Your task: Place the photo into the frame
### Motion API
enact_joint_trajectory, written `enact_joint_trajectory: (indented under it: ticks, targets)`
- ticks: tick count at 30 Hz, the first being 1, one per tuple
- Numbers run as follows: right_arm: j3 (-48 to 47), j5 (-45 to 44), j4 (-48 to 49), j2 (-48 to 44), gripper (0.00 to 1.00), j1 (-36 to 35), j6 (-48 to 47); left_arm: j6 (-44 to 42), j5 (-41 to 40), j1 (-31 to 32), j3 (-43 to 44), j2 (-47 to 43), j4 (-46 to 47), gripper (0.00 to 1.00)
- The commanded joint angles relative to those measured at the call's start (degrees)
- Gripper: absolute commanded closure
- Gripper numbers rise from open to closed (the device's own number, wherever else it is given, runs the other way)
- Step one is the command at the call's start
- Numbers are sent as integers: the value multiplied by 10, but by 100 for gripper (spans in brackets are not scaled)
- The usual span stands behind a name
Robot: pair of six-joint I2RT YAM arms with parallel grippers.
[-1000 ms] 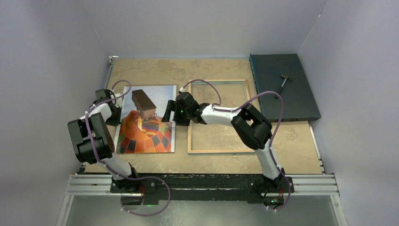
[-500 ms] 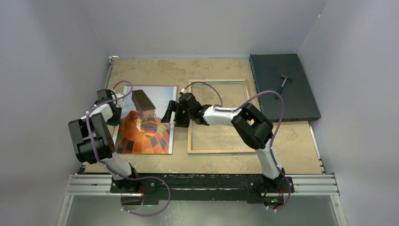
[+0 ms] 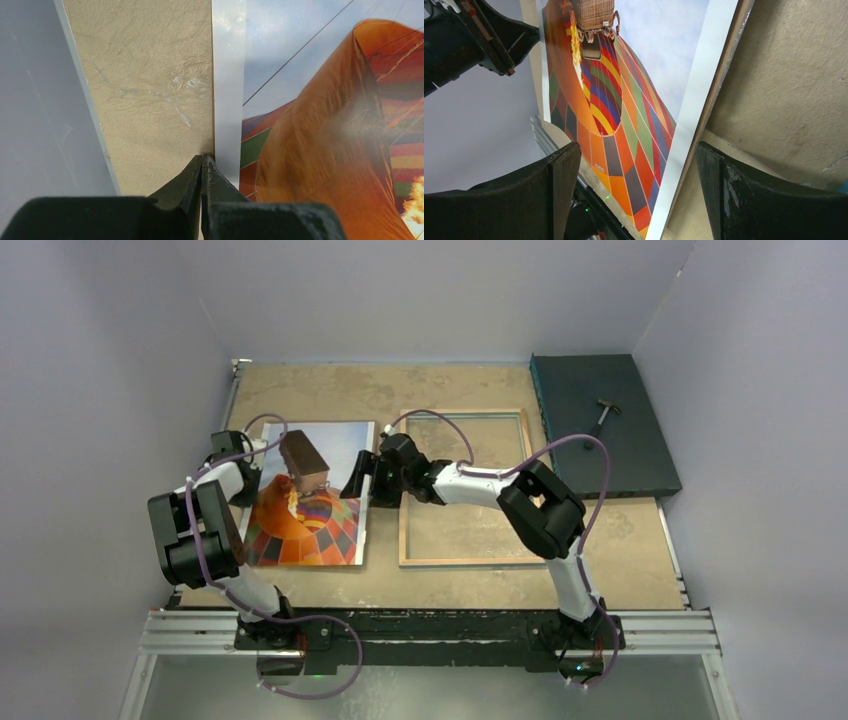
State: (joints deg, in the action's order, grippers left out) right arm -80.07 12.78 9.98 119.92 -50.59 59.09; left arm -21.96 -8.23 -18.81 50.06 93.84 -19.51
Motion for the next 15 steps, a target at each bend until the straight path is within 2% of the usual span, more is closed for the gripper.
enact_joint_trajectory:
  ticks: [1,9,15]
  targets:
    - [-38,0,3,-40,14,-12,-11,17,48,15,-24,4,-45,100]
    - [-33,-32,-64,-47,14,-13,-18,20,41,18,-25,1,-40,100]
    - [-30,-21,-69,-37,13,-13,-18,25,39,21,-20,-4,-44,100]
